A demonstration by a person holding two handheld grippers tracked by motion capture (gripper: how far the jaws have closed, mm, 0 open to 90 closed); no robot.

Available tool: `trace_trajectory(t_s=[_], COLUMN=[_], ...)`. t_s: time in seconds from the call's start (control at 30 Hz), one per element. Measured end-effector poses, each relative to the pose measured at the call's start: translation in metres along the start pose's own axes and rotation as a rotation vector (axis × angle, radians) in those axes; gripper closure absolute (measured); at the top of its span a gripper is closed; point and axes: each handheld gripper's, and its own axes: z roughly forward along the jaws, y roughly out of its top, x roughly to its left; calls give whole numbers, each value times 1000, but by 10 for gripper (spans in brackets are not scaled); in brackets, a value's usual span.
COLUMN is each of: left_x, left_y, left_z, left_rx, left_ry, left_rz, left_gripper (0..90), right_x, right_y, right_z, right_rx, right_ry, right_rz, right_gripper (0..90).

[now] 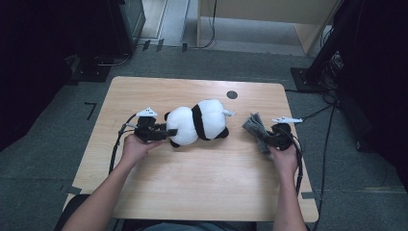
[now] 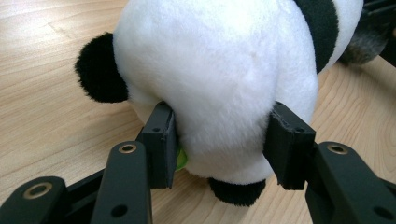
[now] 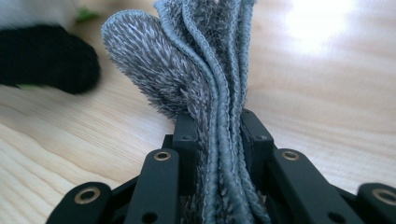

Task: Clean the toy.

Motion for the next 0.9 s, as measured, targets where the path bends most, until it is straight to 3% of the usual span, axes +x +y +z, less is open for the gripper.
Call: trace_trajectory(t_s=[0.17,0.33,0.4,0.6,0.8,0.9], left_x=[0,0,0,1,1,1], left_y=[0,0,0,0,0,0], left_z=[0,0,0,0,0,0], left_rx=[-2,-4,-3,-2,0,-1], left_ry=[0,-2,-1,0,-2,-2], left_rz=[0,-3,-5,-8,-6,-10], left_gripper=[497,490,485,454,401,369], right_x=[-3,-3,-1,12,30,37], right_y=[-2,0,3,13,21,23], right_z=[8,2,-2,-12,-11,-8], right_rx=[4,-31,-57,-137,-151,-146], right_ry=[-1,-6,12,53,76,96], right_rz=[5,14,16,-35,-116,-135], right_gripper=[675,487,420,277,138,127])
